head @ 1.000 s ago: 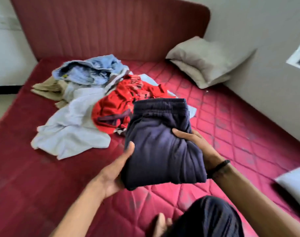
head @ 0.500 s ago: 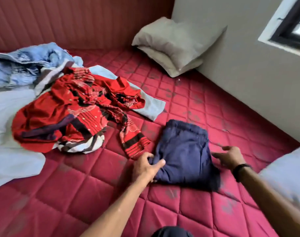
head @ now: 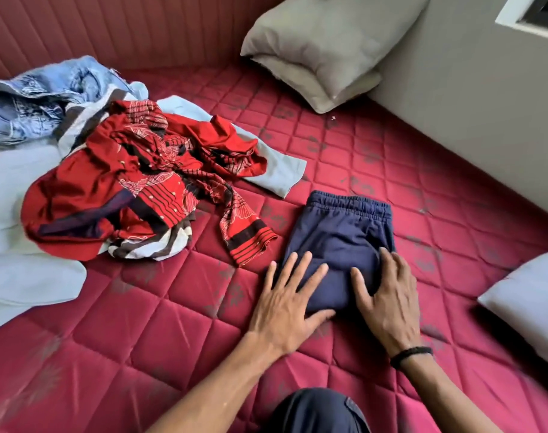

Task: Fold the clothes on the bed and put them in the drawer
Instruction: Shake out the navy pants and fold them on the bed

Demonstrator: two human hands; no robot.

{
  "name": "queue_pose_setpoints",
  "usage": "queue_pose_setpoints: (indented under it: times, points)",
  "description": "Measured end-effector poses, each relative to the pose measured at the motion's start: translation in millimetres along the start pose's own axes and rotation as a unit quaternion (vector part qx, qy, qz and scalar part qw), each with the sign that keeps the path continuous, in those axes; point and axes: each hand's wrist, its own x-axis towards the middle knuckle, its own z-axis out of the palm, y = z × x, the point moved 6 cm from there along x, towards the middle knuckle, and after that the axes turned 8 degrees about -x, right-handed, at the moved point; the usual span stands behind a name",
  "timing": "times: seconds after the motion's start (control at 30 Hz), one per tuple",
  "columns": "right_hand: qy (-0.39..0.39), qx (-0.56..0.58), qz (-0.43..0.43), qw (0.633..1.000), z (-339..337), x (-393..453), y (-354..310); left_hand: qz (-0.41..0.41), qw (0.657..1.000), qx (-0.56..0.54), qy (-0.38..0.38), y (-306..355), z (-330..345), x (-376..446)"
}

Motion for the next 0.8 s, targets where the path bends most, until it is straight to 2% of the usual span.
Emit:
queue_pose_setpoints:
  times: [0.07,0.13,0.2,0.3,0.4,0.47,0.67,0.8]
  points:
    - [0.066,0.077,0.086,0.991,-14.4,-20.6,15.1,-0.013,1.0,0.017,0.007,-5.5,-1.9,-3.4]
    - [0.092,0.125,0.153,0.976,-19.6,-44.4,27.6,-0.032,0.999,0.032,0.023,-8.2,-8.6,-8.7]
    - [0.083,0.16,0.205,0.962,-21.1,-58.2,35.8,-0.027,0.997,0.038,0.055,-7.8,-18.5,-19.5]
    - [0.031,0.174,0.261,0.949,-18.8,-52.4,45.5,0.029,0.989,0.043,0.136,-5.8,-39.3,-34.1]
    - [-0.003,0.151,0.227,0.962,-15.6,-41.5,41.3,0.037,0.984,0.019,0.171,-6.9,-52.2,-41.0]
    - [0.005,0.127,0.201,0.971,-15.8,-39.9,41.4,0.025,0.986,0.018,0.162,-8.4,-53.0,-39.7]
    - [-0.002,0.158,0.168,0.973,-36.8,-29.8,65.1,0.037,0.987,0.065,0.14,-26.6,-64.3,-30.0]
    - [0.006,0.181,0.21,0.961,-36.3,-28.8,67.1,0.043,0.988,0.063,0.137,-29.9,-62.5,-31.0]
